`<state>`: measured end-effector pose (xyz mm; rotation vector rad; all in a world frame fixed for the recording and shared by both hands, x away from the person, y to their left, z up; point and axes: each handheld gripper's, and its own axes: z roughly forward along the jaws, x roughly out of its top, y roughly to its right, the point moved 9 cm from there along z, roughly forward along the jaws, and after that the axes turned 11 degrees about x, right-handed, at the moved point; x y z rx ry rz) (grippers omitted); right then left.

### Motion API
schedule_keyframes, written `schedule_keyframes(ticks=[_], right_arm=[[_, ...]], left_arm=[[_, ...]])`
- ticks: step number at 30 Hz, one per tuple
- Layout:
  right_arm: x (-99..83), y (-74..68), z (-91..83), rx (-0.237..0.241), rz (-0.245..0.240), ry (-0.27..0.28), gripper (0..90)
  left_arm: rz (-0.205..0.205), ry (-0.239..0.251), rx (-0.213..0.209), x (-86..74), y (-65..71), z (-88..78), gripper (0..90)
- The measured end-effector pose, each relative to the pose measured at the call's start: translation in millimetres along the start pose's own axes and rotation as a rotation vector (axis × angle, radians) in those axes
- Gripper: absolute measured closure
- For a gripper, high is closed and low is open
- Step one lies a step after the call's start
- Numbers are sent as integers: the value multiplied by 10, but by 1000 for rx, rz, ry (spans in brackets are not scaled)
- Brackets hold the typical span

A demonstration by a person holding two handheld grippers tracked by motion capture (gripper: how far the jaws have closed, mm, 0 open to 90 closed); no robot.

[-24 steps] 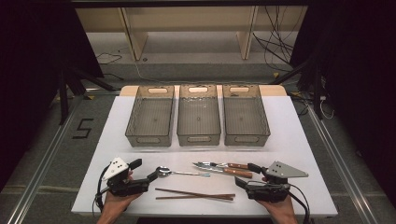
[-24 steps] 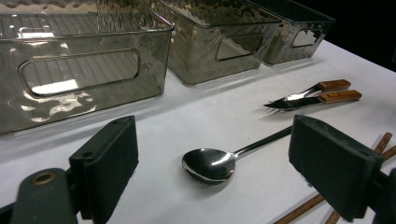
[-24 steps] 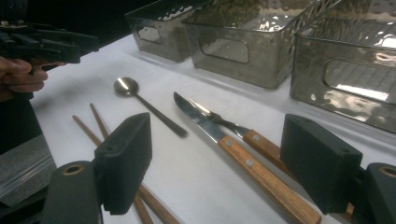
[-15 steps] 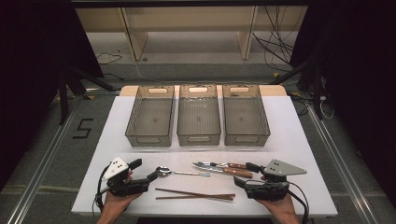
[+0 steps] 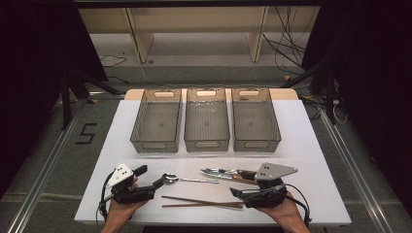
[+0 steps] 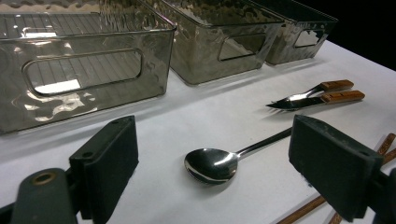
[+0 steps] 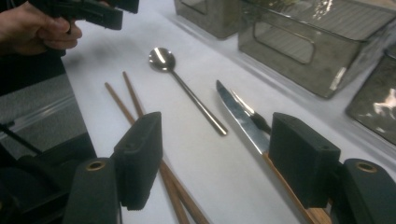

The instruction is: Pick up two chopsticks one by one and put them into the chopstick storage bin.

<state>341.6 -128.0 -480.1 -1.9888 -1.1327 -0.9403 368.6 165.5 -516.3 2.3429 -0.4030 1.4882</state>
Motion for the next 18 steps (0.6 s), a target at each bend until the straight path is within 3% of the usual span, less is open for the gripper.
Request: schedule_keyframes(ticks=[18], right_arm=[[137,-207,367,60,-70,-181,453]], left_arm=[[9,6,4,3,1,-3,153]])
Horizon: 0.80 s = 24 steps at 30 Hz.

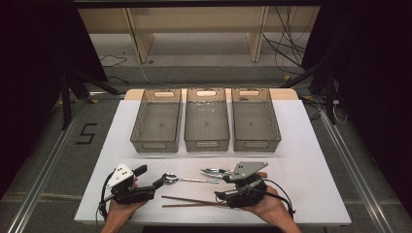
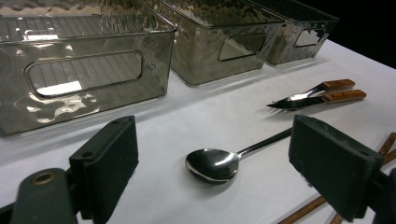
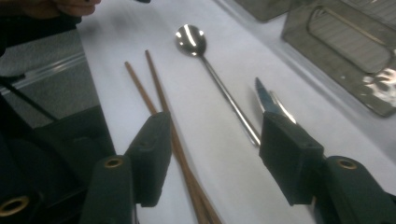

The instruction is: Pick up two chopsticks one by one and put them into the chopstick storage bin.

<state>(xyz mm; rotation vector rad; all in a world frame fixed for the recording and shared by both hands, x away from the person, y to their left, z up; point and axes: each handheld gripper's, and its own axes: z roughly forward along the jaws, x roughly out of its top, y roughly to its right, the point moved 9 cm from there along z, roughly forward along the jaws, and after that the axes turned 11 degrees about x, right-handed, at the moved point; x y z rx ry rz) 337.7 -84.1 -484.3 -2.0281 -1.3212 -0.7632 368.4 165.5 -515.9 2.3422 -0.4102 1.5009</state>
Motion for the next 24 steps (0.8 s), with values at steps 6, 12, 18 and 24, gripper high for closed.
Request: schedule_keyframes(ticks=[6,12,18,24], right_arm=[[-12,-98,211,47,-32,-93,535],[-73,-137,398,78,-41,-174,618],[-165,-148,530,96,-61,-253,669],[-200,-122,632,94,-67,-292,726]], left_arm=[[0,1,0,1,-3,-1,153],[0,-1,-1,1,-2,-3,153],[-4,1,-1,2,-3,0,153],[0,-5,-1,-5,-1,2,153]])
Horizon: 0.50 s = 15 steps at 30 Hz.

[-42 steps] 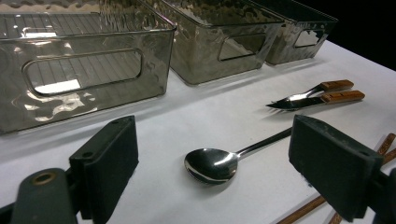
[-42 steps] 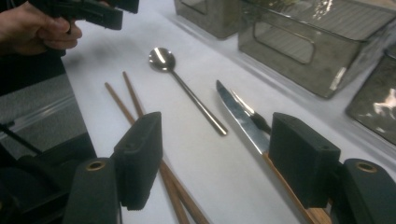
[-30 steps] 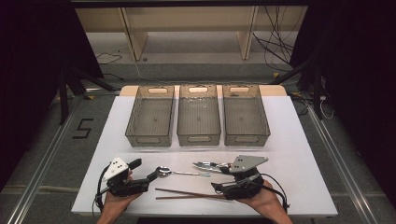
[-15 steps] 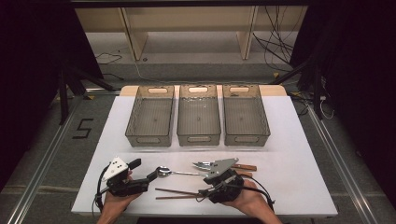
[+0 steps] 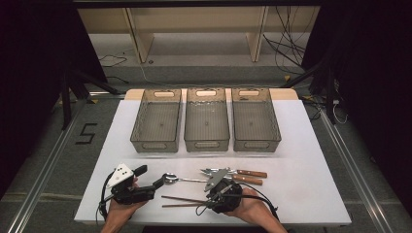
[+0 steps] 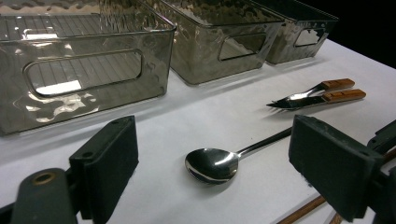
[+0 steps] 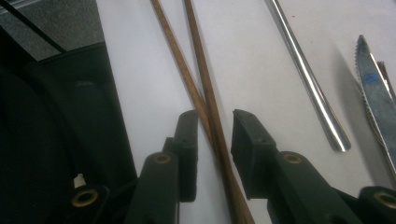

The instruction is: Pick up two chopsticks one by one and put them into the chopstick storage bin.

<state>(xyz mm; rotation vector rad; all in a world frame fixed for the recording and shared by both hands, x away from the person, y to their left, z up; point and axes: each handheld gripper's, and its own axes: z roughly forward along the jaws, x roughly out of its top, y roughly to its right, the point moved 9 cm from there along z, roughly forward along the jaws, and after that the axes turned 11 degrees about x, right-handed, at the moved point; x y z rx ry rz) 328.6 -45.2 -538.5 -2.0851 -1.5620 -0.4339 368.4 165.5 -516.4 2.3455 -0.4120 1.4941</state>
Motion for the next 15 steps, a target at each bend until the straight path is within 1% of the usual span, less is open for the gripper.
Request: schedule_keyframes(ticks=[1,3,4,5,7,9,10,13,15], right_arm=[[2,14,26,3,3,-11,734],[1,18,39,7,7,-15,737],[-6,32,60,12,6,-28,751],[-10,34,66,16,11,-33,760],[-11,45,75,11,15,-33,763],[-22,64,95,28,22,-45,764],[-22,64,95,28,22,-45,764],[-35,77,122,37,35,-57,790],[-32,78,129,46,37,-56,807]], left_arm=[[2,-1,0,-1,-2,-1,153],[-4,2,0,2,-1,-1,153],[-5,2,0,3,-2,-1,153],[0,0,0,0,-5,-3,153],[-5,2,0,3,-3,-1,153],[0,0,-1,1,-3,-2,153],[-1,0,-1,1,-3,-3,153],[-5,2,-1,2,-3,-1,153],[-5,2,-1,3,-3,-1,153]])
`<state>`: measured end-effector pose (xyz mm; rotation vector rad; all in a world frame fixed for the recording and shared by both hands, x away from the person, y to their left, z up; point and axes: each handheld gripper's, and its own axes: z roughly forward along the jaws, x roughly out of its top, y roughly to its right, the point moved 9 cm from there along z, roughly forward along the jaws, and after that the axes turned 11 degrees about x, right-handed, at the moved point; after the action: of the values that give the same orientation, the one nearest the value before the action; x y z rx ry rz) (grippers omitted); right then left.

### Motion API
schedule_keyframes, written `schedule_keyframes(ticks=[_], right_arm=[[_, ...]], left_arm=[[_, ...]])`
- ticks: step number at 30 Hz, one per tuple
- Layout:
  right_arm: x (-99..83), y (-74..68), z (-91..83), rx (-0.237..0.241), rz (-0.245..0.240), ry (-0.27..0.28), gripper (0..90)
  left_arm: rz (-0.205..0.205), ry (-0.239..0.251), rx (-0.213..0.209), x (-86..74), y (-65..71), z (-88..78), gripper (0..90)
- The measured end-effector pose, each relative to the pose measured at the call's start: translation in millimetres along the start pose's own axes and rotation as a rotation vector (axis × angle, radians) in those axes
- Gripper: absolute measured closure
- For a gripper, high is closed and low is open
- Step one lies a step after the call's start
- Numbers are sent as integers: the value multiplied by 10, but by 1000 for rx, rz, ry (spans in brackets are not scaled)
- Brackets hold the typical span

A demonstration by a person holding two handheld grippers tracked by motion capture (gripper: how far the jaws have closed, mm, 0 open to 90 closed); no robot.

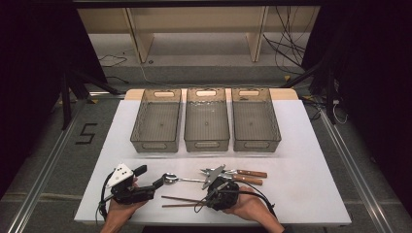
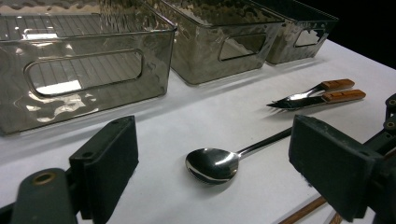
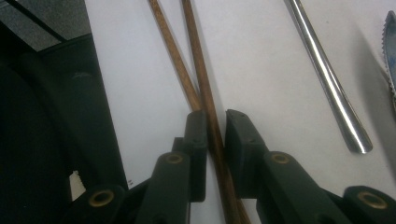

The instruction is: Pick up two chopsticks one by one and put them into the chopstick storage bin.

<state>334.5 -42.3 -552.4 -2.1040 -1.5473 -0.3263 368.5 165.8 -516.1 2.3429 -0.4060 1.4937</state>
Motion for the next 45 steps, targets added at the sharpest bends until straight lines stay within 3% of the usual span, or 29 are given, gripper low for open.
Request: schedule_keyframes(ticks=[8,21,28,36,45], right_arm=[[13,-11,-13,19,-8,9,850],[68,-74,-91,4,-37,25,856],[132,-31,-184,-11,-32,59,856],[265,45,-369,-37,-34,109,856],[562,153,-516,-63,-36,176,856]], left_arm=[[-1,1,-1,2,2,0,153],[-4,9,6,16,-21,-15,153],[-20,35,23,49,-57,-37,153],[-34,48,34,67,-85,-56,153],[-42,43,32,62,-90,-55,153]])
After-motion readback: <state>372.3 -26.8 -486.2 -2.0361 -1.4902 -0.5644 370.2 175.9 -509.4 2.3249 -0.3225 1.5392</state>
